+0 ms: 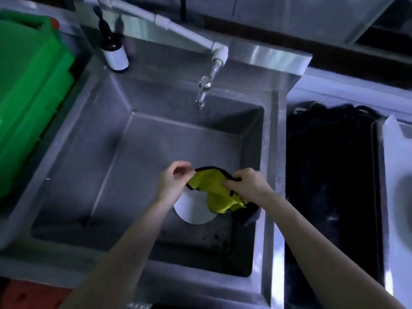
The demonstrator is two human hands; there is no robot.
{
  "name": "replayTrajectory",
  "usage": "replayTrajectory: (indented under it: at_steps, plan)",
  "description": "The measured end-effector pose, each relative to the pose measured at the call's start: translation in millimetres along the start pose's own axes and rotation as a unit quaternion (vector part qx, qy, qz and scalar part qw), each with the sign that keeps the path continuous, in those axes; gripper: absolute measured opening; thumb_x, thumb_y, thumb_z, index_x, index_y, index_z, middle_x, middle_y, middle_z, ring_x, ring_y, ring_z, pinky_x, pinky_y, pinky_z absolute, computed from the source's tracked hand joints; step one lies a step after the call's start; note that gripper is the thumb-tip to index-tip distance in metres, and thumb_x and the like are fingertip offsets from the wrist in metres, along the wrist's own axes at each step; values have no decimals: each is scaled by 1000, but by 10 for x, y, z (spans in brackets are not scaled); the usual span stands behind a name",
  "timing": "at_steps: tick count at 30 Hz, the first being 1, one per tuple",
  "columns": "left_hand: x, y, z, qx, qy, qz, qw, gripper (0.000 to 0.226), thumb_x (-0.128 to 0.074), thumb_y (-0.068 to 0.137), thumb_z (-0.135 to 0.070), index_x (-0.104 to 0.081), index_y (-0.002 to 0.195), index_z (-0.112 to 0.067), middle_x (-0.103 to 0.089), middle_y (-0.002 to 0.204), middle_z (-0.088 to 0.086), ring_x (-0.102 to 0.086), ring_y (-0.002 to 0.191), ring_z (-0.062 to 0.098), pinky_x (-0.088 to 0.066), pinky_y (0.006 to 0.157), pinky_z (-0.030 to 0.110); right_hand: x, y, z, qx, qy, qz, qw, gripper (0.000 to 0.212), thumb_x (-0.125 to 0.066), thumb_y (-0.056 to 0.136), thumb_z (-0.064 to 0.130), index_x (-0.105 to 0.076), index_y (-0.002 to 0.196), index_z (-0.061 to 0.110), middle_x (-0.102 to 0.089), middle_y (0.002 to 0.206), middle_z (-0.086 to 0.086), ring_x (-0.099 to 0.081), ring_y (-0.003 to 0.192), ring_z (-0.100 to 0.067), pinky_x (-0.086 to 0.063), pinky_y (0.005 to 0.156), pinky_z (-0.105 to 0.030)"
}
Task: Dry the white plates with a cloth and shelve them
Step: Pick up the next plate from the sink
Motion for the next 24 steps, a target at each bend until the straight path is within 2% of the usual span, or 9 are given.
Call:
replayTrajectory:
  at_steps: [3, 6, 8, 11, 14, 18, 20, 22, 24]
  plan:
    - [85, 210, 610, 64, 48, -9, 997, 22, -69, 91, -7, -66, 97, -27, -68, 100, -4, -65, 103, 21, -51, 90, 27, -501, 159, -222, -41, 66, 101, 992, 27, -69, 80, 27, -69, 58, 43, -56, 51, 16, -55, 55, -4, -40, 47, -11]
    - [97, 343, 1180, 128, 89, -1, 988, 19, -68, 91, -13, -65, 103, -28, -69, 106, 0, -65, 107, 25, -51, 93, 39, -1076, 193, -407, -87, 119, 261, 954, 4, -75, 75, 24, -78, 73, 24, -72, 70, 7, -67, 69, -7, -52, 69, -21]
    - [63, 426, 1440, 148, 103, 10, 984, 18, -67, 92, -16, -66, 107, -24, -71, 111, 3, -65, 108, 27, -52, 96, 44, -1352, 242, -540, -127, 179, 318, 922, 4, -78, 74, 23, -79, 71, 20, -75, 78, -2, -70, 75, -15, -56, 73, -27]
    - [-13, 517, 1669, 144, 125, 22, 981, 28, -68, 92, -14, -67, 120, -13, -70, 114, 8, -64, 109, 28, -51, 99, 46, -1559, 545, -788, -172, 267, 234, 919, 6, -75, 78, 14, -77, 72, 15, -74, 82, -9, -68, 78, -23, -55, 77, -33]
    - [-132, 635, 1819, 131, 160, 35, 978, 39, -69, 91, -12, -64, 129, -10, -66, 122, 11, -61, 113, 28, -49, 99, 45, -1665, 916, -1071, -176, 212, 109, 955, 12, -66, 83, 13, -76, 83, 21, -72, 84, -6, -65, 77, -20, -51, 73, -29]
    - [-226, 801, 2047, 129, 188, 29, 973, 48, -69, 85, -7, -61, 132, -11, -64, 124, 14, -62, 110, 30, -53, 95, 46, -1812, 1236, -1340, -171, 134, 14, 976, 28, -54, 94, 17, -70, 116, 15, -64, 119, -8, -62, 99, -25, -50, 85, -28]
    - [-227, 841, 2185, 158, 203, 24, 966, 54, -69, 85, -8, -56, 137, -14, -58, 129, 15, -61, 110, 31, -52, 96, 43, -1828, 1266, -1476, -200, 106, -25, 974, 26, -49, 95, 19, -72, 107, 14, -55, 126, -7, -59, 102, -30, -52, 90, -37]
    - [-247, 848, 2316, 182, 205, 32, 961, 50, -67, 87, -8, -56, 135, -16, -60, 127, 14, -61, 109, 31, -52, 93, 42, -1884, 1257, -1571, -223, 107, -33, 968, 24, -45, 95, 17, -63, 80, 14, -51, 112, -4, -58, 90, -27, -51, 77, -33]
    - [-269, 833, 2408, 196, 206, 36, 958, 42, -63, 90, -8, -56, 131, -14, -65, 122, 13, -61, 109, 32, -52, 89, 40, -1935, 1237, -1613, -235, 106, -23, 966, 24, -44, 95, 16, -57, 75, 16, -55, 97, -2, -57, 81, -26, -44, 62, -28]
Point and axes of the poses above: each hand's wrist, its own y-axis towards the middle knuckle, its own x-axis out of the back of the hand, z = x × y, the point moved 8 cm from there along y, towards the middle knuckle
